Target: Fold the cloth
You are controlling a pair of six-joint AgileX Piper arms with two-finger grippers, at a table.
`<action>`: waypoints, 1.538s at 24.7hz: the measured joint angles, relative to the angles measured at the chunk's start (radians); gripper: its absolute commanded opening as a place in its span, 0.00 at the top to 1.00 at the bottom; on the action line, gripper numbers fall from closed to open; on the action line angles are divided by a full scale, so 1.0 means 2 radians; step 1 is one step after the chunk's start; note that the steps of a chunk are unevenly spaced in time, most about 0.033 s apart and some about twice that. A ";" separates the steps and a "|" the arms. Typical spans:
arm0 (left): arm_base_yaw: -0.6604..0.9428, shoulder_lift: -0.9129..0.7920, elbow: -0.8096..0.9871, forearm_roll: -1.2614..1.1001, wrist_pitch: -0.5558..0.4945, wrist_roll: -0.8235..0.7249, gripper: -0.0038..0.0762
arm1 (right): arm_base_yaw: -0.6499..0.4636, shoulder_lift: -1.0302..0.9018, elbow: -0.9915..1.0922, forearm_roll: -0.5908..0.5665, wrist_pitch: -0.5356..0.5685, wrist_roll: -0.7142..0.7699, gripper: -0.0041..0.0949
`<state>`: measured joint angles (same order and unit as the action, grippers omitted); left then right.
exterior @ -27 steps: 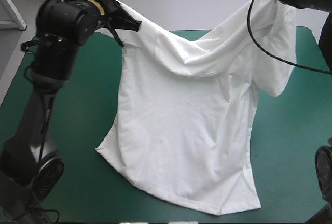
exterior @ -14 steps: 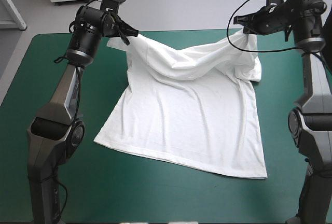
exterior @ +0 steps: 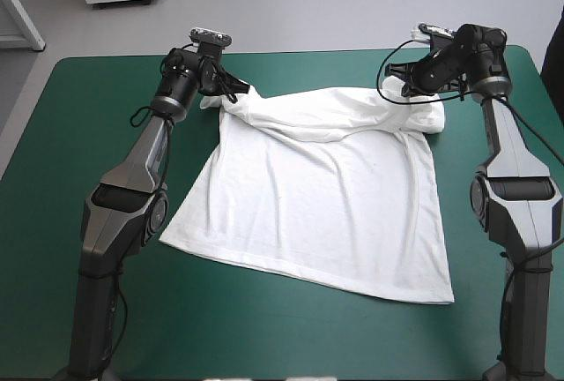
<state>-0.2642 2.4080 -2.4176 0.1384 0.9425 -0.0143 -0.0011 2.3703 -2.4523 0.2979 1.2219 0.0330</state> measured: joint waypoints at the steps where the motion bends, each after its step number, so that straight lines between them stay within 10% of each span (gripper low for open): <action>1: 0.000 0.006 0.000 -0.001 -0.002 0.000 0.90 | 0.000 0.003 0.000 0.000 -0.001 -0.004 0.67; 8: 0.000 0.014 -0.009 -0.012 0.000 0.007 0.46 | 0.000 0.004 0.000 -0.006 0.008 -0.010 0.44; 18: 0.000 0.013 -0.091 -0.013 0.140 0.046 0.46 | 0.000 -0.021 0.000 -0.037 0.013 -0.010 0.44; 26: -0.001 -0.069 -0.076 -0.032 0.157 0.049 0.49 | 0.000 -0.125 0.087 -0.064 0.013 -0.010 0.47; 38: -0.010 -0.498 0.512 -0.031 0.156 0.045 0.53 | 0.000 -0.400 0.374 -0.064 0.013 -0.010 0.51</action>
<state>-0.2842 1.4127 -1.3928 0.0757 1.2537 0.0752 -0.0011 1.5700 -1.7050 0.1699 1.2476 0.0128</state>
